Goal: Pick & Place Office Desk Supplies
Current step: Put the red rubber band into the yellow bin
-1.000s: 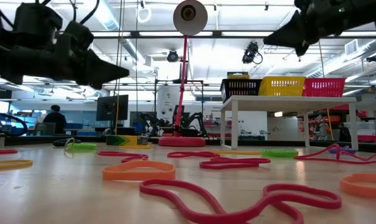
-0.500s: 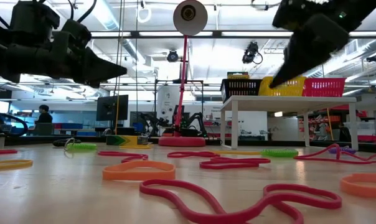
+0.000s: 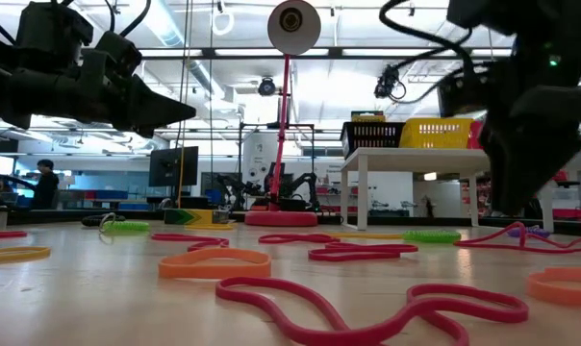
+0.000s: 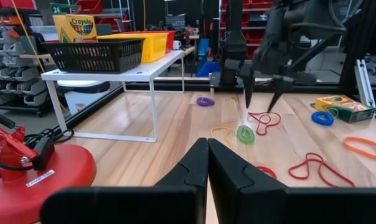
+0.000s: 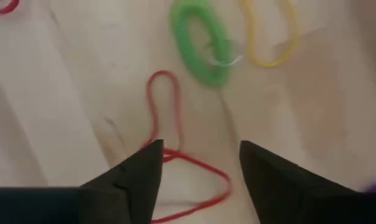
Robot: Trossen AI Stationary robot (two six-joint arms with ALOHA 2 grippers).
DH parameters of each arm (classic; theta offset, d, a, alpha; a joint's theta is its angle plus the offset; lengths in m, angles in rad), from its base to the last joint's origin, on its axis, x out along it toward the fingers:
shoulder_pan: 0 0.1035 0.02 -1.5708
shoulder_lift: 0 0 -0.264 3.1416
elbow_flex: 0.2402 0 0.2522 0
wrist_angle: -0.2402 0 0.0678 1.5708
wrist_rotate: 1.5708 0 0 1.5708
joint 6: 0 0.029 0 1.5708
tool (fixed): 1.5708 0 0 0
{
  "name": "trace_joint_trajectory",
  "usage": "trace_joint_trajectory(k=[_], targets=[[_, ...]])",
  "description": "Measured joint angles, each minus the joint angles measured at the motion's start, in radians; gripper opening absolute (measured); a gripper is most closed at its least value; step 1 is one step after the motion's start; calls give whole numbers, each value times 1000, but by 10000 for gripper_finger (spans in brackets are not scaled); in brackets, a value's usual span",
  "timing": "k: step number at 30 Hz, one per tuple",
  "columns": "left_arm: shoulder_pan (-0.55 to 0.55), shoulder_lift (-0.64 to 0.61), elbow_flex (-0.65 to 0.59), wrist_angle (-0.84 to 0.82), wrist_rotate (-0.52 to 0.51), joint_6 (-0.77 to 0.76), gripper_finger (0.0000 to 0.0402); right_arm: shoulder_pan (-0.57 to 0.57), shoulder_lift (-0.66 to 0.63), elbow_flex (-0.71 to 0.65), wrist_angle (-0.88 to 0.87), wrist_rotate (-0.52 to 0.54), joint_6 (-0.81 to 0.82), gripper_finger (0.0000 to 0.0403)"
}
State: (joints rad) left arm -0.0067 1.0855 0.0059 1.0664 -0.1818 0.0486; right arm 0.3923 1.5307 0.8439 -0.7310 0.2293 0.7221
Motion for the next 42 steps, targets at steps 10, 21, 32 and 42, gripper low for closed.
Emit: trace_joint_trajectory(k=[10,21,32,42], targets=[[0,0,0,-1,0,0,13,0,0,-93,169,-86,-23,188],[0,0,0,-1,0,0,13,0,-19,-21,43,20,-110,19],[0,0,0,-1,0,0,13,-2,-193,326,-400,465,-126,6],[0,0,0,0,0,0,13,-251,-247,551,-574,778,-236,5]])
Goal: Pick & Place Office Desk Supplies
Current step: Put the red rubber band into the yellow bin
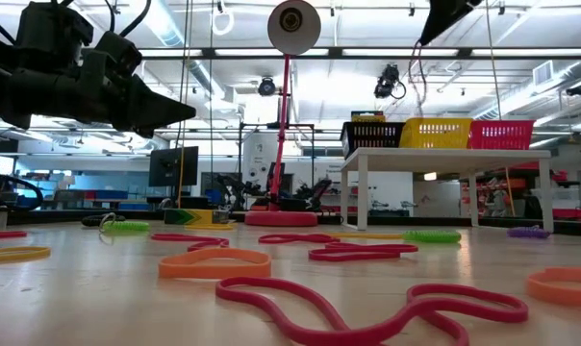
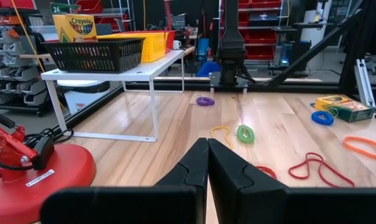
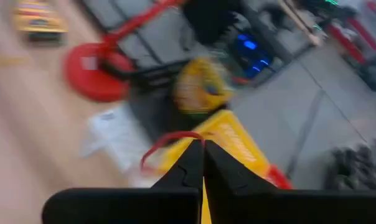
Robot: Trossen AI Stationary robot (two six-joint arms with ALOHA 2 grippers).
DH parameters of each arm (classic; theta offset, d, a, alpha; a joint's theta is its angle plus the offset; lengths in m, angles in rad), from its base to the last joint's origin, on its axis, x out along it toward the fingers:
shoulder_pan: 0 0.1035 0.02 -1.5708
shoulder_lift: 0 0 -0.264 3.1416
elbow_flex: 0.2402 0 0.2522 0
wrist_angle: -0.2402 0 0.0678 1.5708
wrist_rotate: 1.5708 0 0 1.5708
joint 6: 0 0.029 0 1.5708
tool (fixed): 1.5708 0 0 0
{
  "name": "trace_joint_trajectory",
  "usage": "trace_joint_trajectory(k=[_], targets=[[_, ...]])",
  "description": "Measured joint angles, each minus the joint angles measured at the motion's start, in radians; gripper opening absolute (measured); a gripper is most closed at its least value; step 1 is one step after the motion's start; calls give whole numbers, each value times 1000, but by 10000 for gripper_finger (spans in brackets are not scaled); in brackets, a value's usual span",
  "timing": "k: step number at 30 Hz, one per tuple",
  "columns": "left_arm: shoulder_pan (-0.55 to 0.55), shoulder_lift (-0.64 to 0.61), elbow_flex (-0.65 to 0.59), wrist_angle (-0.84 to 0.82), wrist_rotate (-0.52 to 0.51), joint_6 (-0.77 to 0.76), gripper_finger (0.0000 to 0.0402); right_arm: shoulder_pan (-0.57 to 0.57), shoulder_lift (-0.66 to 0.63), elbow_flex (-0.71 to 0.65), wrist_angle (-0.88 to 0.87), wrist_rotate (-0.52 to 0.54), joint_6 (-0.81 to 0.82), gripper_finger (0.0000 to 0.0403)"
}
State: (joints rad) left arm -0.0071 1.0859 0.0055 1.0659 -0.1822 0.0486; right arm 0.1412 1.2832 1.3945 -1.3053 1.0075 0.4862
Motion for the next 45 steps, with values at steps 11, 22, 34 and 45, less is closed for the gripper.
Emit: trace_joint_trajectory(k=[11,22,34,45], targets=[[0,0,0,-1,0,0,13,-375,-4,4,59,-22,-198,2],[0,0,0,0,0,0,13,-512,-3,-64,200,-322,-293,25],[0,0,41,0,42,-116,13,-528,-6,-106,206,-287,-290,177],[-63,17,69,-210,59,-138,13,-370,-123,-185,320,-337,-248,66]])
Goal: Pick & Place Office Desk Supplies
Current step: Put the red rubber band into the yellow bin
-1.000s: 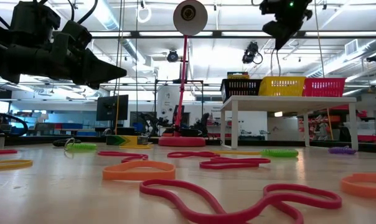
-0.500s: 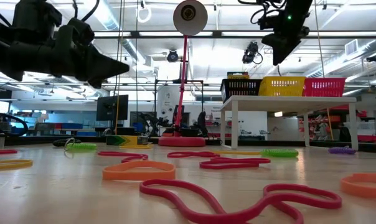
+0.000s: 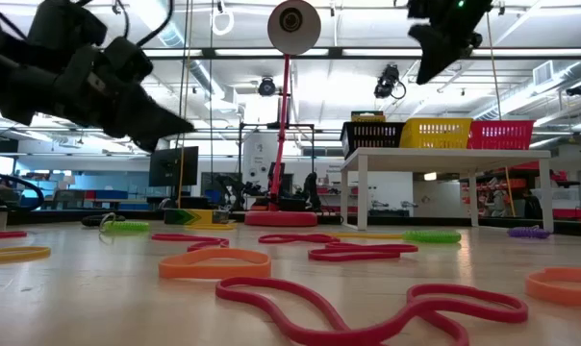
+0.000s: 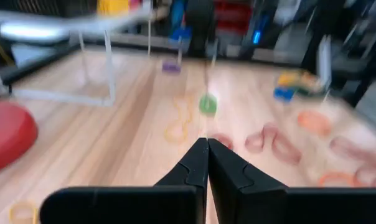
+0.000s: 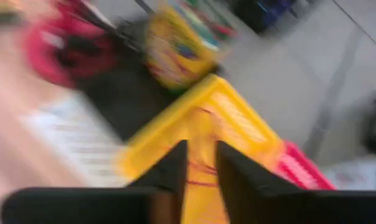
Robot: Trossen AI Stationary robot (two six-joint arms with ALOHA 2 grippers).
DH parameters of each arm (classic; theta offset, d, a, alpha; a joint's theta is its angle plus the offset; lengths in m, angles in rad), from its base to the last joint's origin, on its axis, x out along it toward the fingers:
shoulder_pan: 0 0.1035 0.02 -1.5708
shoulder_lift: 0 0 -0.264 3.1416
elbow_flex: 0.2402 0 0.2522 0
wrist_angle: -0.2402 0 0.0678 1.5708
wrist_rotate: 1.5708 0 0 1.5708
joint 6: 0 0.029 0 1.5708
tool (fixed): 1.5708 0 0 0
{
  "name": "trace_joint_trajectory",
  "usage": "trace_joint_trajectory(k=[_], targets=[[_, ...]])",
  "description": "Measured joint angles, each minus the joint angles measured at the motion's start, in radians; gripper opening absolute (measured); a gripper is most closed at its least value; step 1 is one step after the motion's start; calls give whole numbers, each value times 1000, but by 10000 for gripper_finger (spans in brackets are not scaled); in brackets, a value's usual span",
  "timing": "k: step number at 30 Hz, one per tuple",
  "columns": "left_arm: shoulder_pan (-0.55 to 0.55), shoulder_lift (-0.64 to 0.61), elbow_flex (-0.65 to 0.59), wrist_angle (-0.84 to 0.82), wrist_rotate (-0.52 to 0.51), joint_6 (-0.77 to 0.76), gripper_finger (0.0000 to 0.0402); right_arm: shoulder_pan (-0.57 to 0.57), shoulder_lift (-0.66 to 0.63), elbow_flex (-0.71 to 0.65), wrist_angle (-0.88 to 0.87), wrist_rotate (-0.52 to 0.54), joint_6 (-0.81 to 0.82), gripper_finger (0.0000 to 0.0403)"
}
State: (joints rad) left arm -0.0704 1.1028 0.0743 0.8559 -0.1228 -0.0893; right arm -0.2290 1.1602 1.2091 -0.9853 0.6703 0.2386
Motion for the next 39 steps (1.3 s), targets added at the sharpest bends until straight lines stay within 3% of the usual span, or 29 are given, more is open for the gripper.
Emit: trace_joint_trajectory(k=[3,8,13,20,25,32,36,39], targets=[[-64,33,71,-137,-84,21,12,117,-58,-93,143,-17,-5,11],[-155,164,222,-290,-163,28,19,313,-101,-259,406,-18,-9,27],[-206,318,343,-353,-165,13,49,481,-96,-395,656,12,-34,5],[-242,458,506,-571,-154,-51,107,652,-96,-561,933,26,-42,19],[-264,510,576,-706,-155,-74,145,727,-96,-634,1056,30,-43,5],[-255,565,581,-745,-158,-106,181,766,-96,-688,1142,55,-61,17],[-249,608,584,-718,-167,-81,174,766,-96,-702,1168,55,-64,9],[-249,624,585,-706,-170,-61,146,766,-96,-702,1169,55,-64,4]])
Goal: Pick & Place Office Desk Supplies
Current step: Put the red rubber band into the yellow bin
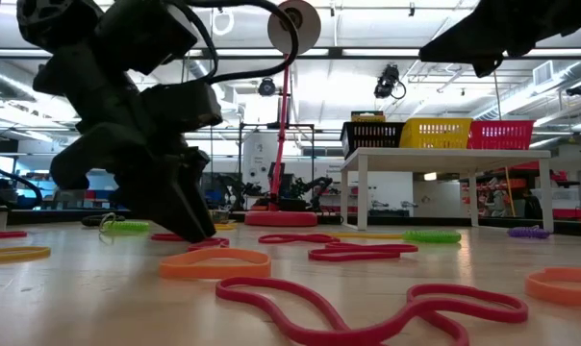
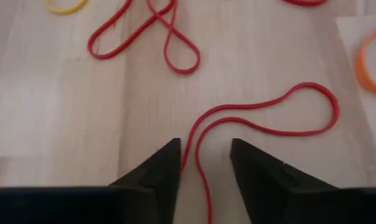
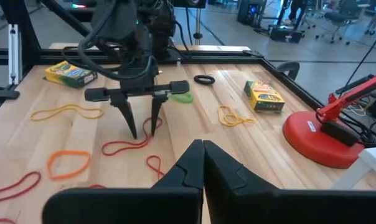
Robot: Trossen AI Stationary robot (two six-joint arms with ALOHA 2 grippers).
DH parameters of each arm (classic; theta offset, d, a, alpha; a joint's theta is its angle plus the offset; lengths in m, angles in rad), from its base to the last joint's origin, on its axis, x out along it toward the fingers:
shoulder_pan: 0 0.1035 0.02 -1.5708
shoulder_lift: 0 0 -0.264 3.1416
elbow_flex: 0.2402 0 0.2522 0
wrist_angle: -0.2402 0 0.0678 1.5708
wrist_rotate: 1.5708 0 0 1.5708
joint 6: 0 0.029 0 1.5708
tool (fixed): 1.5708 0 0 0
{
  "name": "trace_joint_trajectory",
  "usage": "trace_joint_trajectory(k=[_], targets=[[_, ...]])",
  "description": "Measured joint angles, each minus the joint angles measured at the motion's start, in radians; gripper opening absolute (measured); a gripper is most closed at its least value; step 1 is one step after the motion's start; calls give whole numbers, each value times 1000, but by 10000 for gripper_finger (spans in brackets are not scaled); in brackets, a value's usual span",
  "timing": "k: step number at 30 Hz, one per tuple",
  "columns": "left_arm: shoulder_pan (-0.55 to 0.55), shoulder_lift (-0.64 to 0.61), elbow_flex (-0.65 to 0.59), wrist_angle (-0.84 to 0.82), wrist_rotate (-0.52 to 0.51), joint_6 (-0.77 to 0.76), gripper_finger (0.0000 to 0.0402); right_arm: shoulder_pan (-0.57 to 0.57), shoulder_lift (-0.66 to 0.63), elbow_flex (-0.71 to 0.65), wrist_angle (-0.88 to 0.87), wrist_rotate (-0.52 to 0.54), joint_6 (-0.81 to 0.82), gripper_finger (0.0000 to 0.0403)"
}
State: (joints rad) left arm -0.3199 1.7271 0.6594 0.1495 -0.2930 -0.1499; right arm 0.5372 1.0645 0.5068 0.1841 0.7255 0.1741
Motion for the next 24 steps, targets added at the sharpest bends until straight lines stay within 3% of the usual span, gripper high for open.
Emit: trace_joint_trajectory(k=[8,13,16,24], targets=[[4,-14,-1,-1,65,88,12,-1,0,0,0,0,0,17],[11,-78,-7,-22,42,177,6,-1,0,0,0,26,-16,8],[28,-117,-6,57,5,242,6,-1,0,0,1,26,-17,6],[123,-118,-110,577,121,362,6,-1,83,0,67,72,-25,50]])
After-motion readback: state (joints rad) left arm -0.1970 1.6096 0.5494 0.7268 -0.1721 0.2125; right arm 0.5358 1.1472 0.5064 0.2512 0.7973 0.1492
